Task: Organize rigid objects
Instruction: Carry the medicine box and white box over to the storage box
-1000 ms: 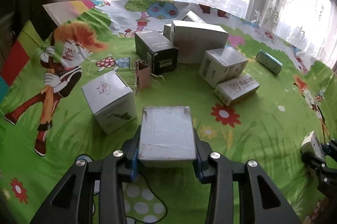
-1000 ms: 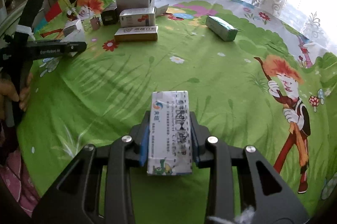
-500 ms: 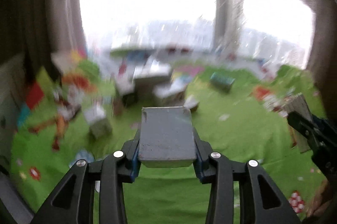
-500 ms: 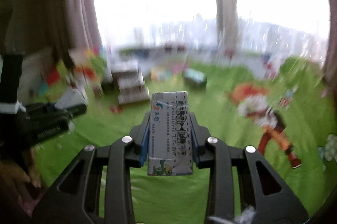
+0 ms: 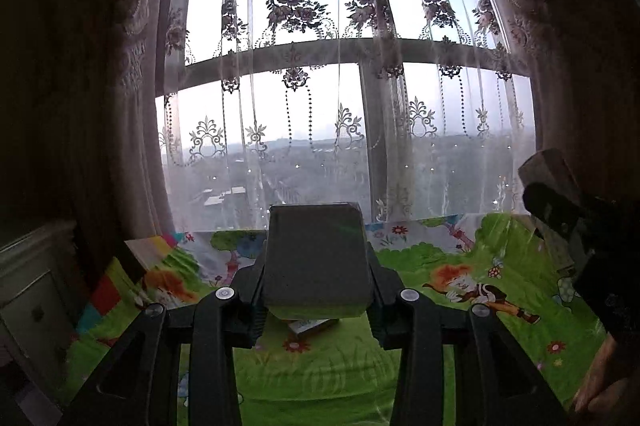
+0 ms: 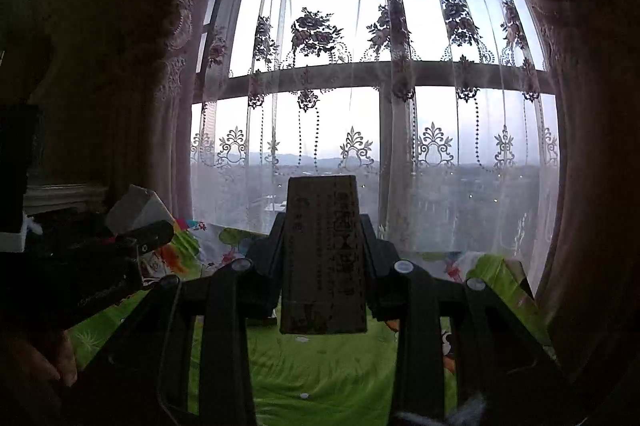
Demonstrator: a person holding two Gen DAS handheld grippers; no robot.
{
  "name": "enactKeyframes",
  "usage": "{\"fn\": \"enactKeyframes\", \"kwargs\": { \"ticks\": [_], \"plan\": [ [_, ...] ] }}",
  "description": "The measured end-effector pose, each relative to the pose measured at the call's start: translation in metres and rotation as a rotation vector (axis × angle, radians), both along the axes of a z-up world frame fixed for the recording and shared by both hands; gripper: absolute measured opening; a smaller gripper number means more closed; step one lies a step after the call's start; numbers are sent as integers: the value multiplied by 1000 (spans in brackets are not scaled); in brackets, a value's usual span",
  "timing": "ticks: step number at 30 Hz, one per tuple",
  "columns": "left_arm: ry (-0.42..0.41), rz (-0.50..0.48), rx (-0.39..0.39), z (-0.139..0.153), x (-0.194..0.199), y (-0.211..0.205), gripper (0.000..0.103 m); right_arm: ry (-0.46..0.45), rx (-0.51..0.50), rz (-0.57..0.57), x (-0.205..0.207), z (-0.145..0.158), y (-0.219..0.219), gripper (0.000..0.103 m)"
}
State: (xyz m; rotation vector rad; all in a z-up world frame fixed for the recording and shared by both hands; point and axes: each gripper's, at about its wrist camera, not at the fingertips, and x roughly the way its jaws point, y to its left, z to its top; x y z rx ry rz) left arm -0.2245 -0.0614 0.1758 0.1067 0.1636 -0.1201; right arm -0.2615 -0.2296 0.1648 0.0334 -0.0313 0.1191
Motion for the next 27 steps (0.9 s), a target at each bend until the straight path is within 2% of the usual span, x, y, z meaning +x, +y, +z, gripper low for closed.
{"fn": "enactKeyframes", "kwargs": {
  "ticks": [11, 21, 27],
  "plan": [
    [26, 42, -26, 0, -18, 26, 41, 12, -18, 86, -4, 0, 18, 37],
    [74, 180, -75, -5, -42, 87, 41, 41, -54, 307, -8, 2, 67, 37],
    [55, 273, -95, -4, -60, 124, 41, 12, -113, 425, -14, 7, 107, 37]
  ]
}}
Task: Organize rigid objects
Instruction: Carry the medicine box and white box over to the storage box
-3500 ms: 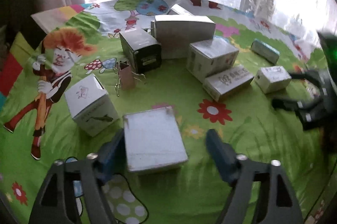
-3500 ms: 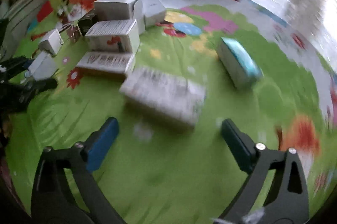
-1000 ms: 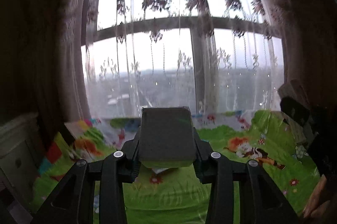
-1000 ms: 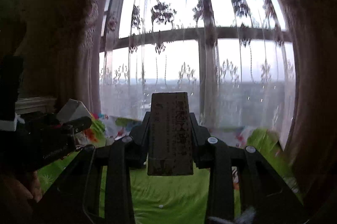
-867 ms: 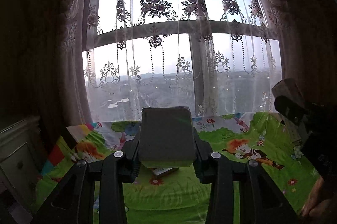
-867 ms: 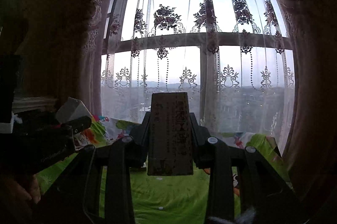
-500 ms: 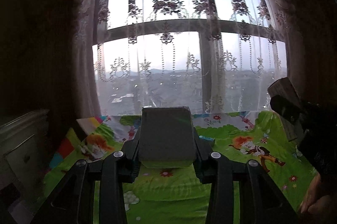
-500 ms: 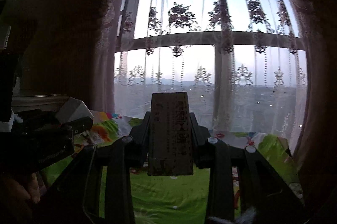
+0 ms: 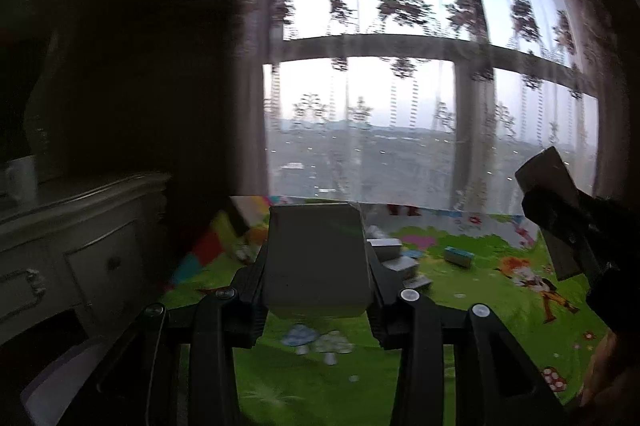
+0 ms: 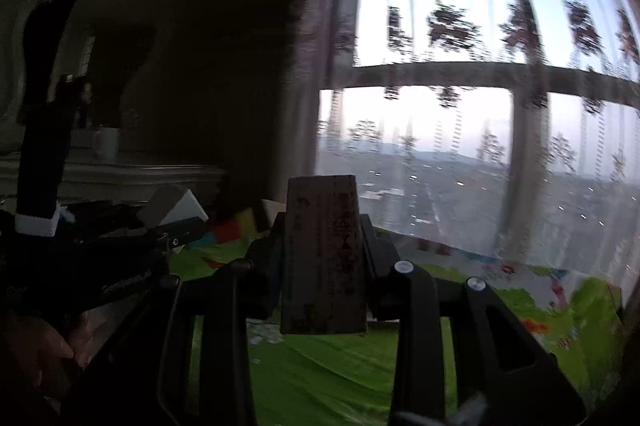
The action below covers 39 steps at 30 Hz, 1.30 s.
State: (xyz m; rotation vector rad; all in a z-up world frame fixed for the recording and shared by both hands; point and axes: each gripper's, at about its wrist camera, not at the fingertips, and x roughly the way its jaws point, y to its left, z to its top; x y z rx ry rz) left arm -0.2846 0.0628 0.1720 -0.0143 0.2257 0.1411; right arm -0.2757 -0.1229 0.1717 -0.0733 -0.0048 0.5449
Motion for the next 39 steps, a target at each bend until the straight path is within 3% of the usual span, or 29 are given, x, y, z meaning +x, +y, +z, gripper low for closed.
{"fn": "enactKeyframes", "kwargs": {
  "ticks": [7, 20, 31, 39],
  "plan": [
    [41, 126, -10, -11, -26, 46, 41, -12, -57, 170, -12, 4, 50, 37],
    [194, 339, -97, -58, -70, 124, 41, 67, -218, 472, -28, -14, 142, 37],
    [338, 434, -183, -97, -88, 159, 41, 129, -397, 617, -45, -41, 200, 37],
    [429, 514, -233, -120, -98, 186, 41, 242, -513, 697, -47, -73, 235, 37]
  ]
}}
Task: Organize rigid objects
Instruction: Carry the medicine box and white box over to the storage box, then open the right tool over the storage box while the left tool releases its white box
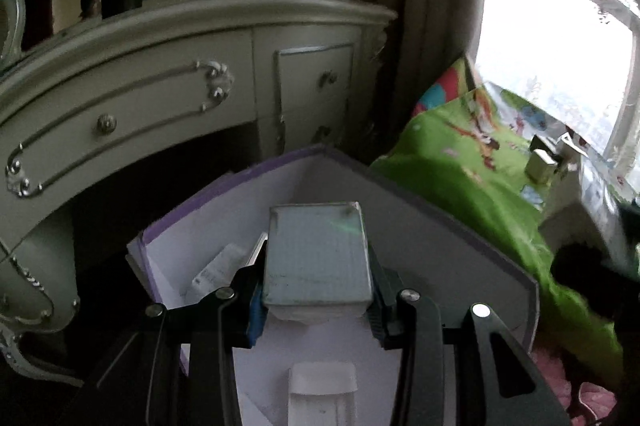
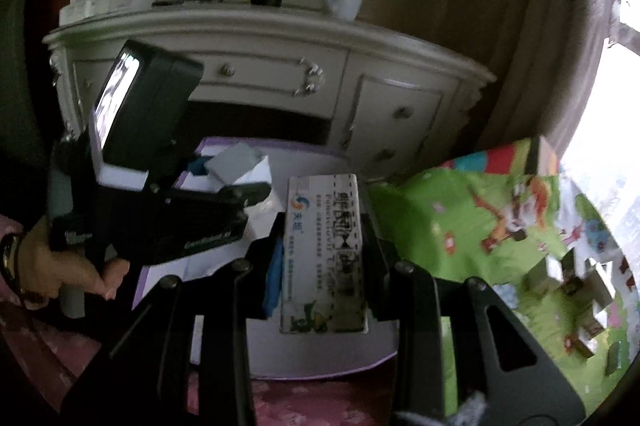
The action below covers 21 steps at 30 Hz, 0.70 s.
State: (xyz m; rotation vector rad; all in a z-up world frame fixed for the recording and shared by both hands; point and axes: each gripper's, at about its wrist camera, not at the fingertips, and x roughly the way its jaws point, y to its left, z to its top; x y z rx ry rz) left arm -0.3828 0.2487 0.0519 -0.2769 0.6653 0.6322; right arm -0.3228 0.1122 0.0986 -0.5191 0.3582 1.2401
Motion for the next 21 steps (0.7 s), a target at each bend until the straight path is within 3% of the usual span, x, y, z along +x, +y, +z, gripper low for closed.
{"fn": "enactKeyframes", "kwargs": {
  "ticks": [8, 10, 12, 14, 21],
  "plan": [
    [84, 5, -64, -19, 8, 5, 42, 51, -70, 31, -2, -26, 11, 37],
    [116, 16, -78, -23, 11, 6, 51, 78, -85, 44, 0, -32, 13, 40],
    [139, 54, -77, -26, 11, 7, 77, 88, -92, 31, 2, -36, 13, 58],
    [133, 76, -66, -24, 9, 7, 86, 94, -79, 8, 7, -35, 9, 65],
    [170, 45, -51, -25, 22, -2, 87, 186, -11, -136, 47, -26, -30, 74]
  ]
}}
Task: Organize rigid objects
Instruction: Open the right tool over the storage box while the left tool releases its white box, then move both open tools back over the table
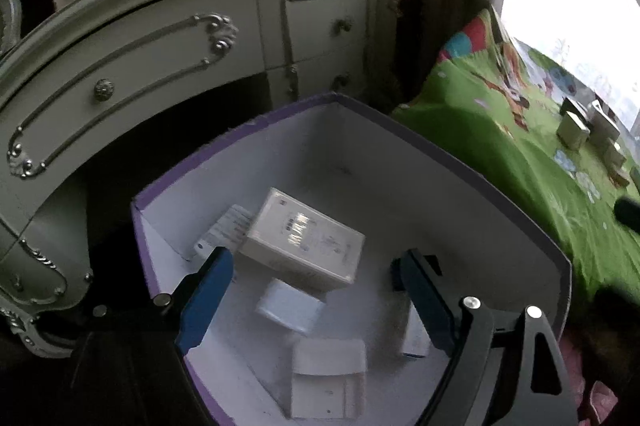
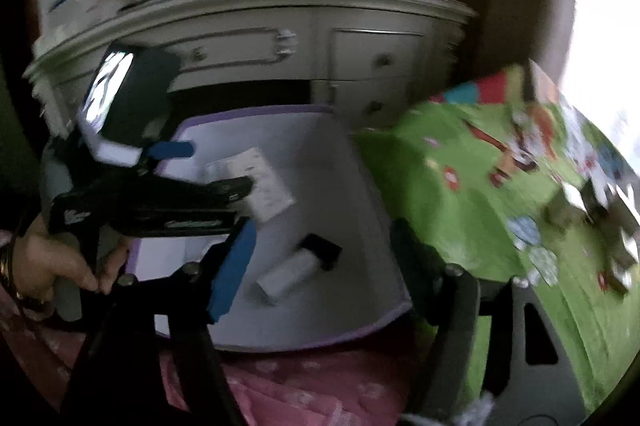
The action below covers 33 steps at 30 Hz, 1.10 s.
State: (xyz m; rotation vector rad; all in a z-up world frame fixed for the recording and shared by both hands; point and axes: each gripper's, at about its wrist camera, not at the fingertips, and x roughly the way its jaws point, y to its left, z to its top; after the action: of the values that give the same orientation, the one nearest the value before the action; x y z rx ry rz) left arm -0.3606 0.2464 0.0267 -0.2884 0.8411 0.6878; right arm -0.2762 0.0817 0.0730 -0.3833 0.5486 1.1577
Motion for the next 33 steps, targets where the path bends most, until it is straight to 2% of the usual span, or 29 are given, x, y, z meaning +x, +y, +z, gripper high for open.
{"fn": "enactKeyframes", "kwargs": {
  "ticks": [2, 6, 9, 13, 15, 17, 19, 23, 27, 29, 32, 33],
  "plan": [
    [-2, -18, -6, 0, 5, -5, 87, 16, 15, -65, 16, 2, -15, 75],
    [-18, -113, -29, 6, 25, -26, 87, 64, 57, -221, 54, 4, -57, 81],
    [-22, -269, -48, 11, 59, -59, 87, 97, 58, -354, 84, -5, -93, 82],
    [14, -498, -137, 8, 120, -111, 88, 120, 26, -547, 113, -19, -148, 82],
    [33, -580, -160, 4, 154, -136, 88, 148, 22, -651, 126, -26, -181, 82],
    [56, -625, -130, 1, 191, -157, 88, 175, 23, -732, 137, -30, -209, 82],
    [65, -630, -58, 1, 231, -170, 88, 193, 25, -802, 146, -34, -237, 82],
    [77, -659, 112, -3, 310, -176, 88, 218, 18, -879, 161, -42, -279, 82],
    [130, -850, 196, -12, 359, -180, 89, 246, -7, -896, 176, -51, -299, 83],
    [126, -931, 190, -11, 373, -180, 89, 263, -11, -905, 185, -56, -303, 83],
    [106, -984, 97, -11, 385, -171, 86, 290, -34, -894, 199, -61, -305, 83],
    [83, -998, 44, -12, 384, -168, 70, 297, -44, -882, 205, -62, -301, 83]
  ]
}}
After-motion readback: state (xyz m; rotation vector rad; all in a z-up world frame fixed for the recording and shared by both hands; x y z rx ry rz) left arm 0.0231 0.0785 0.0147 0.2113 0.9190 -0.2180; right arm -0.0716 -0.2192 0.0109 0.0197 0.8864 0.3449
